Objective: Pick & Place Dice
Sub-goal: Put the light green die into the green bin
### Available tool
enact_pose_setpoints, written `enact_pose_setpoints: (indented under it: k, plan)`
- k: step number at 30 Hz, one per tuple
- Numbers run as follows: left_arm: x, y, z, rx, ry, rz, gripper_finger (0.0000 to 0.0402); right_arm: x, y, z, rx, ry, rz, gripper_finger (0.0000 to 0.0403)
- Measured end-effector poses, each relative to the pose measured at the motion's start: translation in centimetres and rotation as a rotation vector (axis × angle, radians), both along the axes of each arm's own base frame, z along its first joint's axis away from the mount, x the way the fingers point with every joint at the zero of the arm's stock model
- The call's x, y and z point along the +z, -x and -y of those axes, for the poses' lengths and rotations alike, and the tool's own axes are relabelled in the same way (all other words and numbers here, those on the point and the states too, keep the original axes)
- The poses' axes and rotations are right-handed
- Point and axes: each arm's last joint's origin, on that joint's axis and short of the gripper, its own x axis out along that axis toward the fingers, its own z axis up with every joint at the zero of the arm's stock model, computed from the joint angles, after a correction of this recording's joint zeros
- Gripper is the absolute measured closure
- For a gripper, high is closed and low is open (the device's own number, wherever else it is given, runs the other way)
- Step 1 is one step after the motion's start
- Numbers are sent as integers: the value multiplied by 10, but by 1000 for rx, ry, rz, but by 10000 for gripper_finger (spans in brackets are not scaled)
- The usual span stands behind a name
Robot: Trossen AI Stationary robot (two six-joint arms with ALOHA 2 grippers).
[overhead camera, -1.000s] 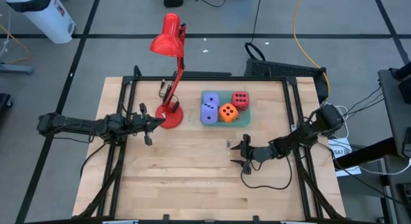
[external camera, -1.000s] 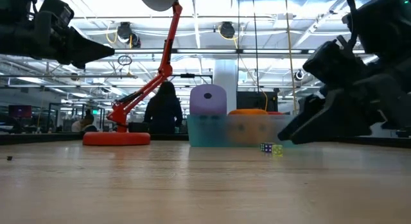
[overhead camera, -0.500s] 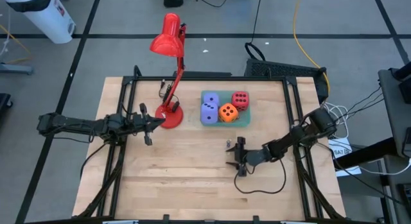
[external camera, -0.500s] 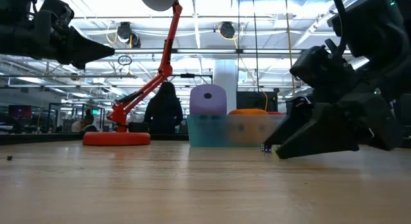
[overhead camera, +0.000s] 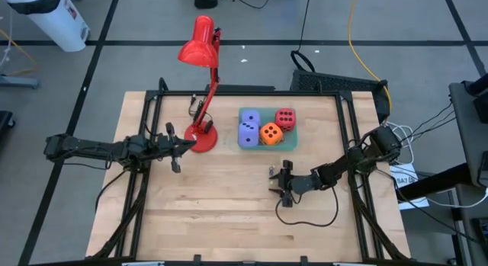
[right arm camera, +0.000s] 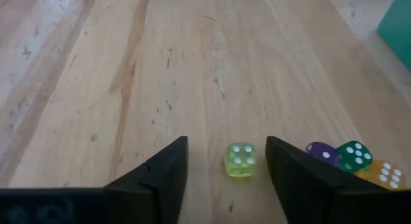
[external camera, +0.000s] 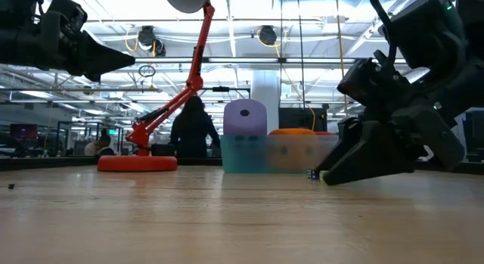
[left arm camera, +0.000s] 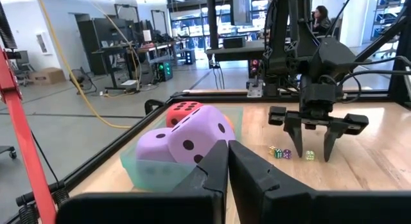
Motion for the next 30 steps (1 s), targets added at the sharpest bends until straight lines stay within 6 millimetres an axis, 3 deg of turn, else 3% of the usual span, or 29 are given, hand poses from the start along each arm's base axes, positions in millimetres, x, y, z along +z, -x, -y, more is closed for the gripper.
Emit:
enact_pose_setpoints:
  k: [12, 16, 23, 30]
  plan:
    - [0, 0, 0, 0, -3, 0, 376, 0, 0, 1, -4, -3, -2, 358]
    - [0, 0, 0, 0, -4, 0, 376, 8, -2, 0, 63, -24, 36, 362]
    - [0, 0, 0, 1, -4, 0, 376, 60, -1, 1, 155, -33, 219, 342]
    - [0, 0, 0, 1, -4, 0, 376, 131, 29, 15, 181, 34, 413, 356]
